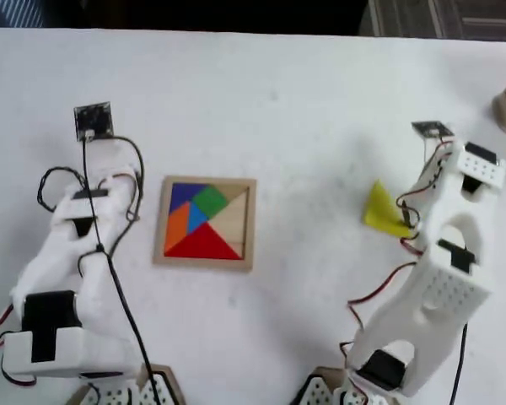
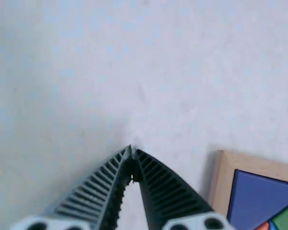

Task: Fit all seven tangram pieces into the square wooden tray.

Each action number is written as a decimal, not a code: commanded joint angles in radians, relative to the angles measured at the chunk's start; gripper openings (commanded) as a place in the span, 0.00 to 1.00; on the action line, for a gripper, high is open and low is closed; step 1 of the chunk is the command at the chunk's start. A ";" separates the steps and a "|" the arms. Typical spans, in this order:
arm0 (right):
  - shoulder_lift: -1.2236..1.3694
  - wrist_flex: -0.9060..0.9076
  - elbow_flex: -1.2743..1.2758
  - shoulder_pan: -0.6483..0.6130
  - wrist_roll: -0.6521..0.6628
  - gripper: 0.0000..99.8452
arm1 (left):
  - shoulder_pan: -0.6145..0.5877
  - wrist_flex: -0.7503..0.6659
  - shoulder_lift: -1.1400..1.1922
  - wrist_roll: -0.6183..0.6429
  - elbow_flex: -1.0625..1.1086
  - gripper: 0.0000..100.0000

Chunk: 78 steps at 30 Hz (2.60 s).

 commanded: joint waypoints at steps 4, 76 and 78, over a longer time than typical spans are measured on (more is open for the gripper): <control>-0.282 -0.156 0.344 0.024 -0.060 0.02 | -0.008 0.003 -0.004 0.006 -0.049 0.03; -0.331 0.038 0.078 -0.326 -0.597 0.29 | -0.008 0.000 -0.004 0.006 -0.049 0.03; -0.309 0.067 0.032 -0.325 -0.592 0.29 | -0.008 0.000 -0.004 0.006 -0.049 0.03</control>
